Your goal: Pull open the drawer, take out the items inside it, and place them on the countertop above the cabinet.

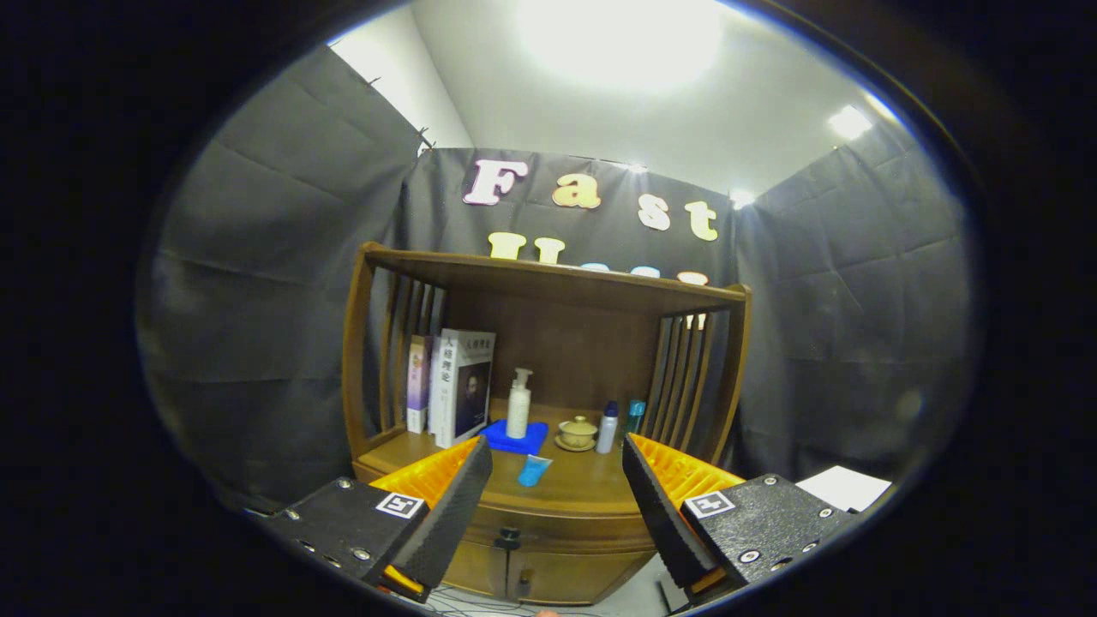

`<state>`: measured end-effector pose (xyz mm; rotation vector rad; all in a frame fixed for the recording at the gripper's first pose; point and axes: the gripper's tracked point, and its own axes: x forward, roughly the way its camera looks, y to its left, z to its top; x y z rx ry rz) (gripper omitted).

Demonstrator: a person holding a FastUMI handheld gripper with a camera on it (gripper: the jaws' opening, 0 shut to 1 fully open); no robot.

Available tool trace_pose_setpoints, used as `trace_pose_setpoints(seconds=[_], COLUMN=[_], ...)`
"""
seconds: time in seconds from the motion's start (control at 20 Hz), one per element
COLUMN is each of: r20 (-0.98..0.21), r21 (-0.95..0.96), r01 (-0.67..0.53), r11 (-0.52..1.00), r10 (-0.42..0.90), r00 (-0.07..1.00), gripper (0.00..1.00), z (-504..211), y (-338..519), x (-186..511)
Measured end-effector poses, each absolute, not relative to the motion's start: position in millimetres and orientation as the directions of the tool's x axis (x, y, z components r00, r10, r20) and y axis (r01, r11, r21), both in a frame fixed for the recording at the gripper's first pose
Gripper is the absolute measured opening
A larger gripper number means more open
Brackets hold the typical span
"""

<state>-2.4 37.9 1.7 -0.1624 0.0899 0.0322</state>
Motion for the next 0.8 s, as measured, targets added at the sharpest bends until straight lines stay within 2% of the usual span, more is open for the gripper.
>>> trace_pose_setpoints(seconds=[0.15,0.3,0.8], r20=[-0.078,-0.082,-0.048], r21=[-0.155,-0.207,-0.18], r01=[-0.049,-0.009,0.049], r11=[0.987,0.978,0.982], r10=[0.038,-0.008,-0.059], r00=[0.996,0.997,0.997], gripper=[0.95,0.95,0.95], z=[9.4,9.7,20.3], y=[48.3,36.0,-2.0], x=[-10.1,-13.8,-13.3])
